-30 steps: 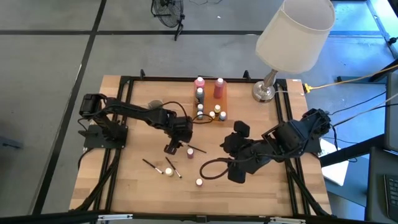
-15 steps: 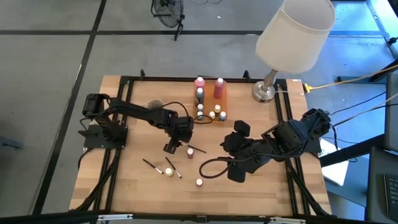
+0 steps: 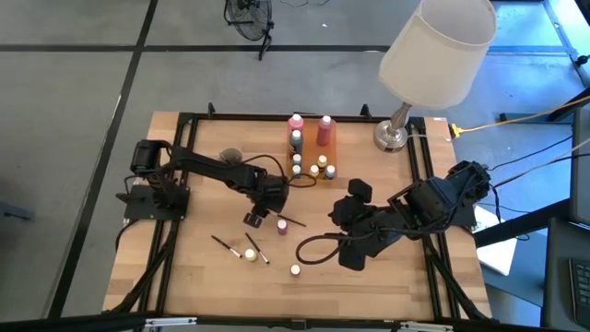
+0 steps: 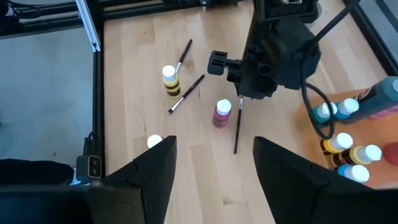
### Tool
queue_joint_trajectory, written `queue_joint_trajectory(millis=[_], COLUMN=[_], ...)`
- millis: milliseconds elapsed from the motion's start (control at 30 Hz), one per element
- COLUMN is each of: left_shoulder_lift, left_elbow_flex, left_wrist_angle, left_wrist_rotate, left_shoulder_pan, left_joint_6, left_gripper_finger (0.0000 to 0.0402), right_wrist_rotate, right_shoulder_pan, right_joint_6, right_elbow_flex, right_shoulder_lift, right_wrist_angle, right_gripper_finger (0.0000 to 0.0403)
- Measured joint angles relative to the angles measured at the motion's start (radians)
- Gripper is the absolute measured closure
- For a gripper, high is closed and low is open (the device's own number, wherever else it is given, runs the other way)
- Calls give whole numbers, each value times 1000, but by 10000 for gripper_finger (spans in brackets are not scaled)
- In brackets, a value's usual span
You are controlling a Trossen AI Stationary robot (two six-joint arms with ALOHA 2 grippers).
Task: Pick & Place Paint Supplies
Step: Put the top silver paint brush into the white cup
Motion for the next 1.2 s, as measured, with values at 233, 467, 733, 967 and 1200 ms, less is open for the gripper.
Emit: queue_joint_trajectory(millis=[233, 467, 733, 967, 1200], left_shoulder_lift=[44, 79, 89, 91, 93], left_elbow_flex=[0, 5, 4, 3, 3], left_wrist_angle=[14, 31, 33, 34, 25], left_wrist_rotate=[4, -2, -13, -13, -15], left_shoulder_pan=[-29, -39, -38, -23, -21], left_joint_6=[0, -11, -12, -11, -24], left_gripper_finger=[263, 263, 263, 263, 263], right_wrist_rotate=[-13, -14, -15, -26, -40], right_shoulder_pan=[0, 0, 0, 0, 0], right_joint_6=[0, 0, 0, 0, 0], right_elbow_flex=[0, 0, 0, 0, 0], right_shoulder_lift=[0, 0, 0, 0, 0], right_wrist_angle=[-14, -21, -25, -28, -28], right_gripper_finger=[186, 186, 186, 186, 186])
